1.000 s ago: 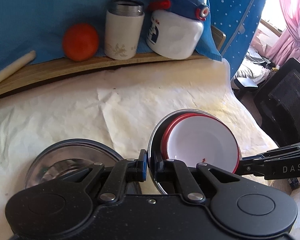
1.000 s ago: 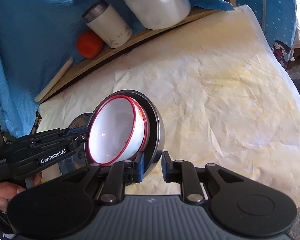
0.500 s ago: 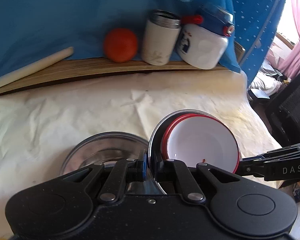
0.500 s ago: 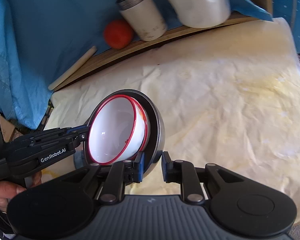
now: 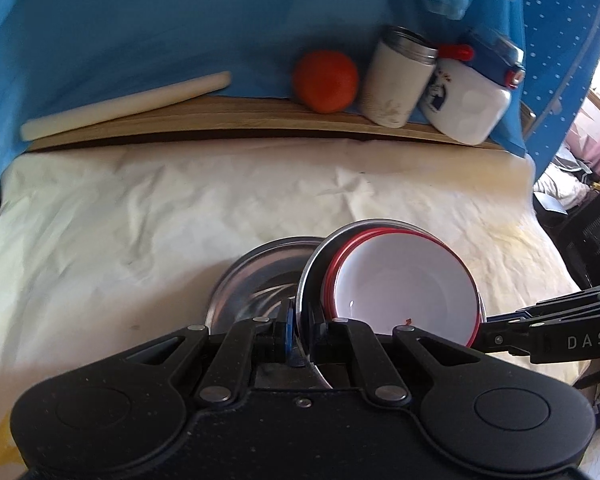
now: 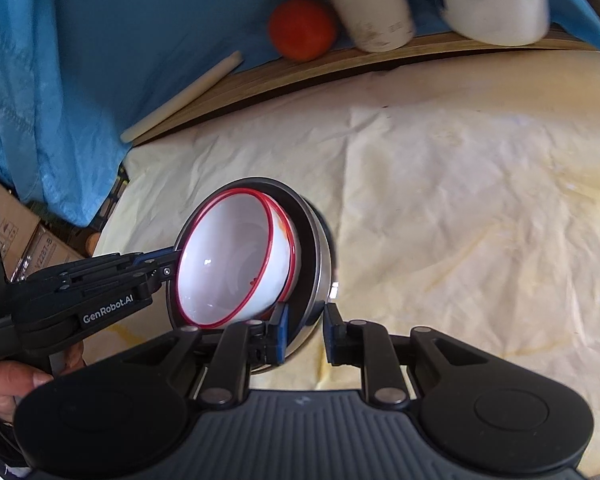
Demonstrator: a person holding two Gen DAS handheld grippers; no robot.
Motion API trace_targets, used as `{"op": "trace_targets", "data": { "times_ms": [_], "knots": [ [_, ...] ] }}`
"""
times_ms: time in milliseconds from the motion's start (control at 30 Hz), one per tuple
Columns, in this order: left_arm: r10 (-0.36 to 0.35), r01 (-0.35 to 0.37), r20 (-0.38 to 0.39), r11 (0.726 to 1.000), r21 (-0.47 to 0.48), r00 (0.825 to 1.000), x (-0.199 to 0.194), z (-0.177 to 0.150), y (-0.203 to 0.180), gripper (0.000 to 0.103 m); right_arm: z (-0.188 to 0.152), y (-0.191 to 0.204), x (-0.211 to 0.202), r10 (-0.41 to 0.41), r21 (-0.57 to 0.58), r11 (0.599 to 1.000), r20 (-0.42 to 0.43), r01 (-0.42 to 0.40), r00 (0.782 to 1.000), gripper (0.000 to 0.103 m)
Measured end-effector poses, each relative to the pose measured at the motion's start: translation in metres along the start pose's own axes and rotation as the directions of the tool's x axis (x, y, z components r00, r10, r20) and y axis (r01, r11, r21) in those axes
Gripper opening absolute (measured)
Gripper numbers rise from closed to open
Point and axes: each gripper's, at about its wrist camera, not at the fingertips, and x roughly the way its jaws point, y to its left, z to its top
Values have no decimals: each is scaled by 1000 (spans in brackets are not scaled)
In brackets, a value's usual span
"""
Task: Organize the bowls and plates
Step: 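Lift the steel bowl with both tools and carry it over the plate stack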
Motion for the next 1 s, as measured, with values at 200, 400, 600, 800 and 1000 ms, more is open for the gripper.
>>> {"op": "trace_targets", "data": {
  "times_ms": [200, 400, 600, 800, 1000],
  "knots": [
    [11, -11, -2, 999, -30, 1000, 0, -7, 16, 4, 3, 13, 13, 4, -23, 1000, -23, -5, 1000, 21],
    [9, -9, -10, 999, -47, 1000, 5, -10, 26, 4, 5, 17, 21, -1, -30, 1000, -41, -1, 999, 21],
    [7, -8, -16, 998, -60, 1000, 10, -10, 31, 4, 9, 19, 28, -7, -35, 999, -49, 5, 999, 21],
    [6, -7, -29, 998, -65, 1000, 16, -10, 33, 4, 11, 17, 34, -9, -31, 999, -55, 8, 998, 21],
    [9, -11, -31, 998, -67, 999, 19, -9, 33, 4, 13, 14, 37, -5, -31, 1000, -59, 3, 998, 21]
  ]
}}
